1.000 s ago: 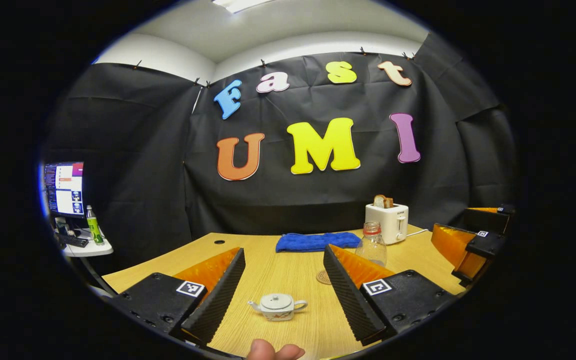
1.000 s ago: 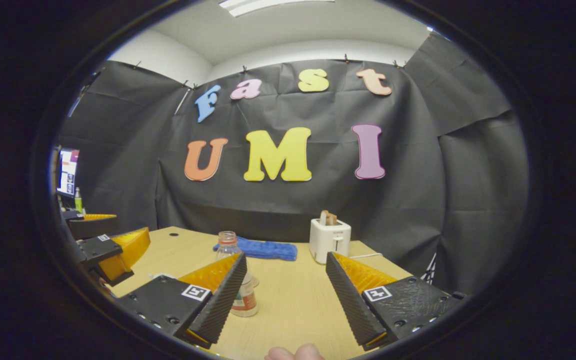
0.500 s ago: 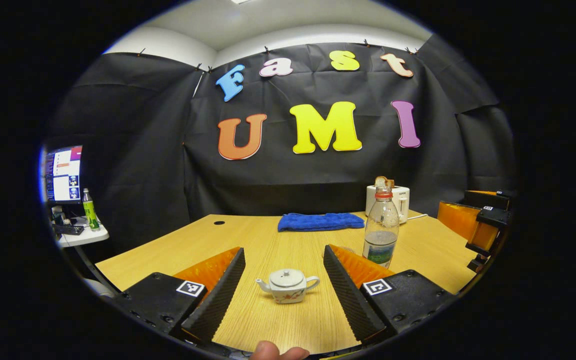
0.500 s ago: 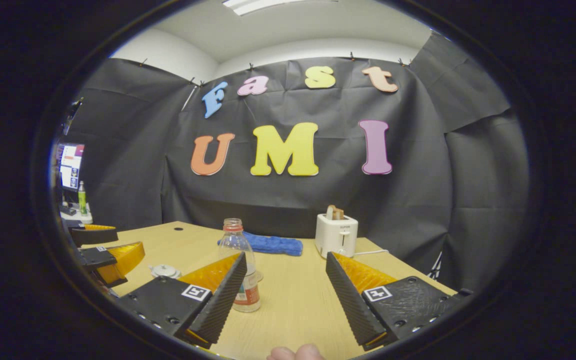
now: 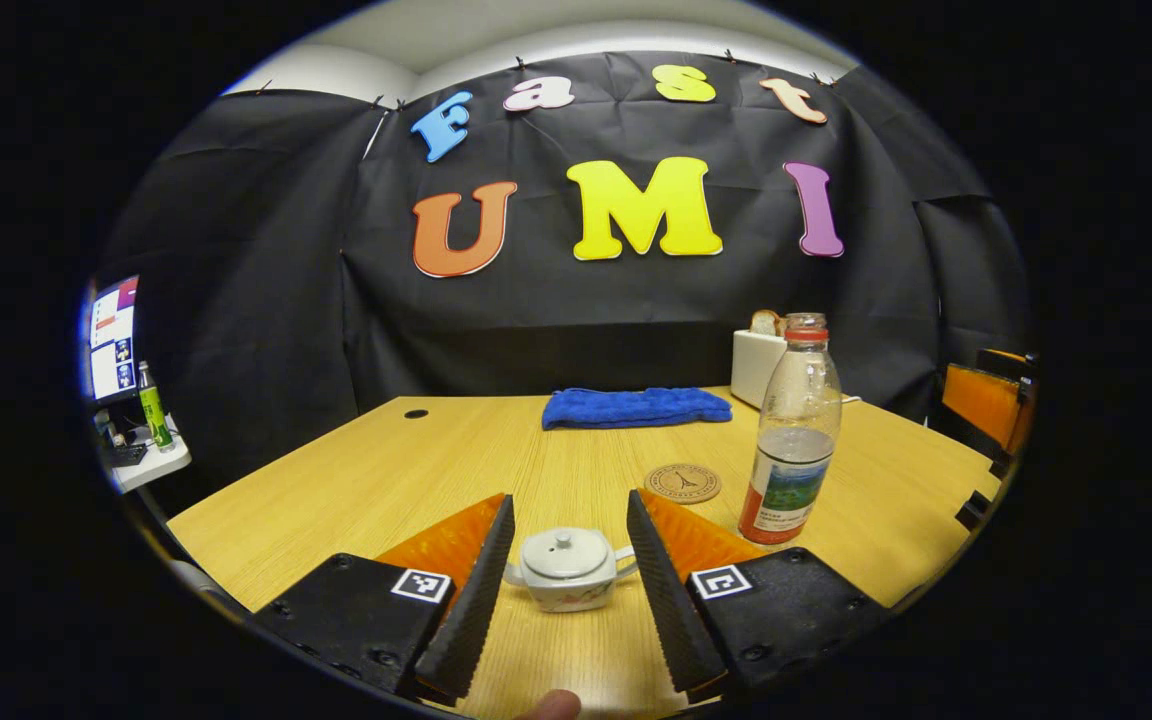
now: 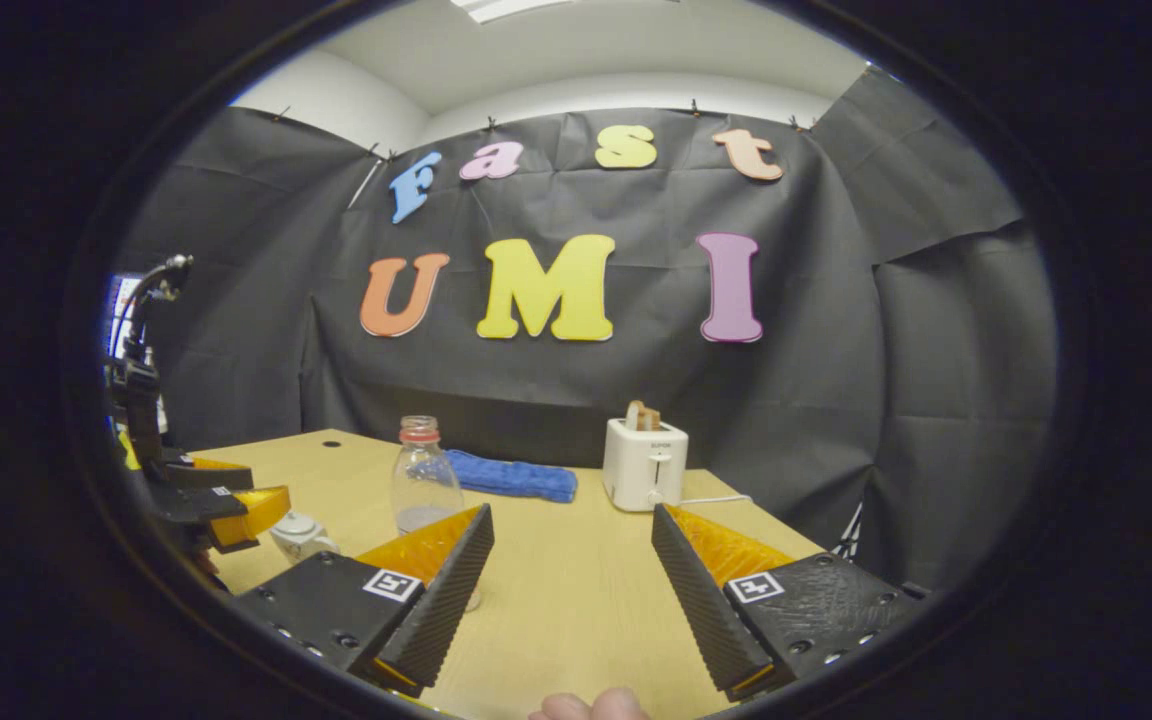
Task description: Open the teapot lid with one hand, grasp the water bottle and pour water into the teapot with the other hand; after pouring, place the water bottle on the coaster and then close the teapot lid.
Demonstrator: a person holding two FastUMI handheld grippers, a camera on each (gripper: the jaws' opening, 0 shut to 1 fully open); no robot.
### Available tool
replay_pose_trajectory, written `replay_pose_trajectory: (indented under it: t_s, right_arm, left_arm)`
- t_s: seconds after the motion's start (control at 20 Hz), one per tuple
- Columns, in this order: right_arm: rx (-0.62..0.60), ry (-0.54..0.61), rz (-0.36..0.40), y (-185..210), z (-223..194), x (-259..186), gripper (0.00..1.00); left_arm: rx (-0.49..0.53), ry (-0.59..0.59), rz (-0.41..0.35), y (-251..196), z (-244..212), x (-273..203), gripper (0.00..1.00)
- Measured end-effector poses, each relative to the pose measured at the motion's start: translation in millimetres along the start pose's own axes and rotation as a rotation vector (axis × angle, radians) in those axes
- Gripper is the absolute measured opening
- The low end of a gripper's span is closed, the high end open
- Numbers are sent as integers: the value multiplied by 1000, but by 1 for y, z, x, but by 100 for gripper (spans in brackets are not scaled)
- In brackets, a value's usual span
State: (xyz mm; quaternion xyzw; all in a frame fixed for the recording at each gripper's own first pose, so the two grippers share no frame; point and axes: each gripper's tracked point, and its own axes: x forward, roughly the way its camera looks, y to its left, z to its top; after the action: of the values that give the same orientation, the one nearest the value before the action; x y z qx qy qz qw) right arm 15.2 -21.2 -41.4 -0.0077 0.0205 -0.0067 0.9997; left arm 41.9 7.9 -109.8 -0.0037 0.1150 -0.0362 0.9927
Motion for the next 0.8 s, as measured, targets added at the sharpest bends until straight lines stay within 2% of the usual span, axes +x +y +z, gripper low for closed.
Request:
replay_pose_trajectory:
  t_s: [0.4, 0.45, 0.5, 0.55, 0.6, 0.65, 0.7, 0.8]
  right_arm:
    - [34, 38, -37, -21, -13, 17, 95]
    - [38, 42, -36, -21, -14, 18, 95]
    - [39, 47, -31, -20, -16, 20, 97]
    - [39, 51, -20, -17, -18, 21, 95]
    - [38, 57, -3, -12, -20, 22, 97]
    - [35, 67, 29, -3, -24, 23, 97]
    - [36, 86, 68, 7, -29, 23, 97]
    - [38, 122, 142, 28, -40, 23, 97]
  left_arm:
    - [29, 116, -21, 2, -25, 25, 58]
    - [25, 123, -20, 2, -26, 27, 61]
    - [18, 131, -18, 2, -28, 28, 52]
    - [7, 137, -12, 4, -30, 29, 54]
    - [0, 127, -9, 4, -27, 30, 43]
    - [-8, 128, 1, 5, -28, 32, 36]
    - [-20, 124, -3, 3, -27, 33, 22]
    - [-28, 117, -17, 0, -25, 33, 15]
